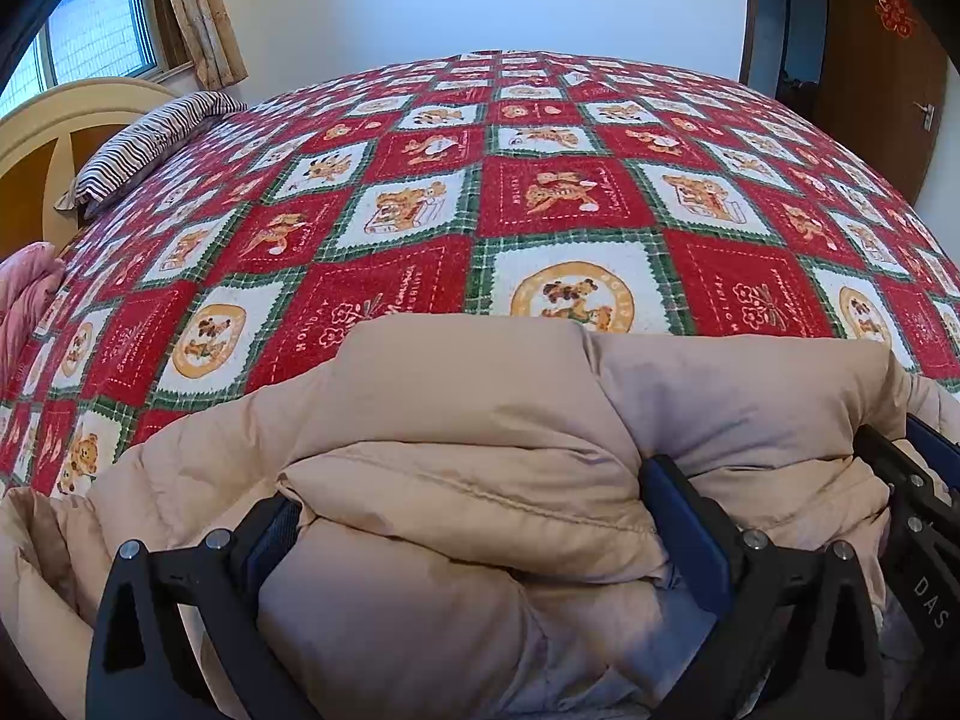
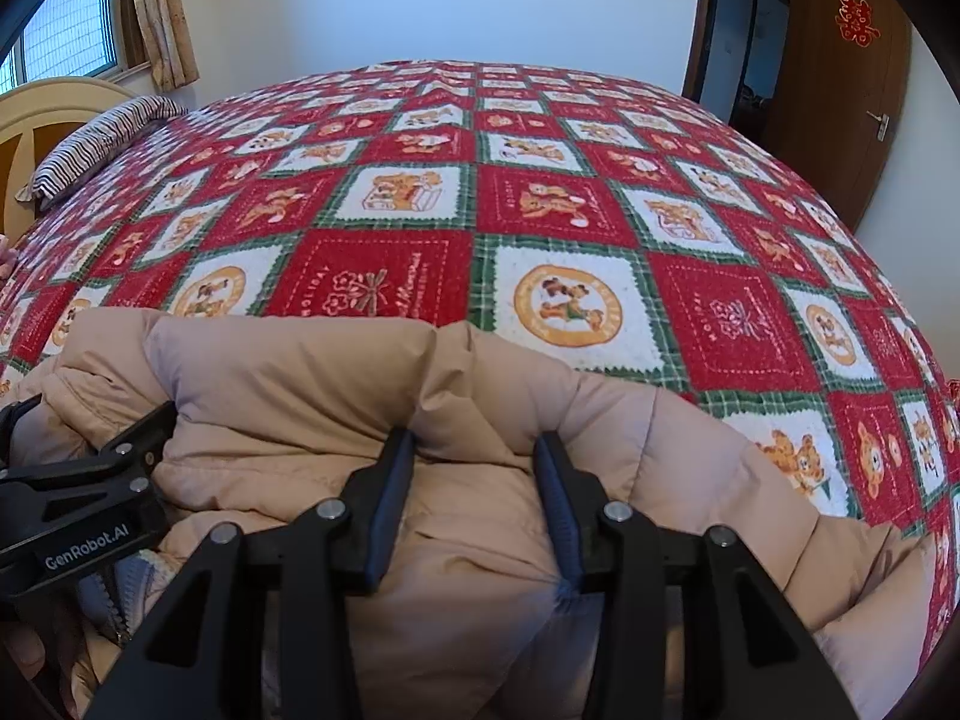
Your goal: Fold large clothes
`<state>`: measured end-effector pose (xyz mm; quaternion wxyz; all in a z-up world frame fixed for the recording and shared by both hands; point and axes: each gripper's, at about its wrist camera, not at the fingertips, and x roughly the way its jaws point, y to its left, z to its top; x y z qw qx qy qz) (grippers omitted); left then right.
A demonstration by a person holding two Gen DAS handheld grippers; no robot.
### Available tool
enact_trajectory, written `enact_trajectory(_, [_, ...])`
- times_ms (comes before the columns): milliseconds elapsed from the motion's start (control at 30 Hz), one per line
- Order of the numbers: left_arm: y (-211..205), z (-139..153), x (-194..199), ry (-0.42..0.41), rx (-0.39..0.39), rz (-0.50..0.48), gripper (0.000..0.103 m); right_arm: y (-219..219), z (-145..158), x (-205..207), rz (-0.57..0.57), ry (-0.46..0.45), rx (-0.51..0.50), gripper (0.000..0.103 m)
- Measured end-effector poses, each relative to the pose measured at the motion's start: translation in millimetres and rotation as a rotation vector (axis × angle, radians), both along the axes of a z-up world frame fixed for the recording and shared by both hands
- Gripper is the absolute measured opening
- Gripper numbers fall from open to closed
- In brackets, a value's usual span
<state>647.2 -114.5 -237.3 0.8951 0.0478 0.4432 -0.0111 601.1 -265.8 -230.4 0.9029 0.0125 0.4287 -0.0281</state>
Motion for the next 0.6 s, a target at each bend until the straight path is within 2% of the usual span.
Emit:
enact_trajectory(200, [0.2, 4.0, 3.8, 0.021, -0.002, -0.007, 0.102, 3.2, -0.8, 1.7, -0.001, 0.006, -0.020, 0.046])
enact_trajectory(267, [9.2, 20.2, 2.1, 0.040, -0.030, -0.007, 0.102, -0.1, 2.9, 1.7, 0.009, 0.013, -0.011, 0.049])
enact_trajectory(300, [19.2, 40.7, -8.0, 0.003, -0.055, 0.008, 0.102, -5.2, 8.9, -1.3, 0.010, 0.018, -0.006, 0.060])
enact_trajectory(367, [33.6, 69.4, -30.3, -0.060, -0.104, -0.018, 0.102, -18.9, 28.4, -22.1, -0.025, -0.006, 0.027, 0.074])
enact_trajectory(400, [41.7, 81.4, -44.2, -0.083, -0.116, -0.032, 0.102, -23.8, 36.8, -34.3, -0.024, -0.023, 0.053, 0.076])
enact_trajectory(467, [56.4, 95.3, -74.1, -0.093, -0.087, -0.047, 0.102, -32.4, 50.5, -66.3, -0.013, -0.032, 0.071, 0.076])
enact_trajectory(600, [87.4, 89.8, -151.6, -0.088, -0.011, -0.064, 0.102, -47.4, 50.0, -136.7, -0.021, 0.012, 0.113, 0.076])
